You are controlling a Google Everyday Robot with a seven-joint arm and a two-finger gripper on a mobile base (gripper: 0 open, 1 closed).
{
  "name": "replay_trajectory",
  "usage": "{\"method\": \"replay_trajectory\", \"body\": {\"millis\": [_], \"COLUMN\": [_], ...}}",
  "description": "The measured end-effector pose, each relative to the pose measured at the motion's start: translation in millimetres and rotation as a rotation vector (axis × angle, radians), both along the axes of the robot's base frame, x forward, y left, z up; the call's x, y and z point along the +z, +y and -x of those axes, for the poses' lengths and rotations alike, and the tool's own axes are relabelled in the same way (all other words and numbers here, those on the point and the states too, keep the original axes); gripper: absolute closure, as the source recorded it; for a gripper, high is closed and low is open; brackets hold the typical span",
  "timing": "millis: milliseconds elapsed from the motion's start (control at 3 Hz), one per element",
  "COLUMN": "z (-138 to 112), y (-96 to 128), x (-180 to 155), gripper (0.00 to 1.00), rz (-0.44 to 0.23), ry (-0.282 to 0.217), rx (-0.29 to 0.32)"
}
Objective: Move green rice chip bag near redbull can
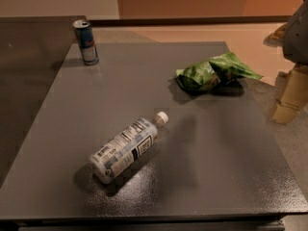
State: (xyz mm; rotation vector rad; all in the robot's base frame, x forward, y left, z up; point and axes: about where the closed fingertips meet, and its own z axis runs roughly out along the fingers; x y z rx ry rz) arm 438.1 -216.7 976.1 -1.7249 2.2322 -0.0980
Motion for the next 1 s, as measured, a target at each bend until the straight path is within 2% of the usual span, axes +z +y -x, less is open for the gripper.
{"method": "replay_trajectory", "body": {"millis": [333, 1000], "z": [0, -41], "y": [0, 28], "x": [0, -19], "gripper": [0.00, 0.00], "rz": [0.000, -0.043], "ry": [0.000, -0.004], "rx": [0.000, 0.041]}}
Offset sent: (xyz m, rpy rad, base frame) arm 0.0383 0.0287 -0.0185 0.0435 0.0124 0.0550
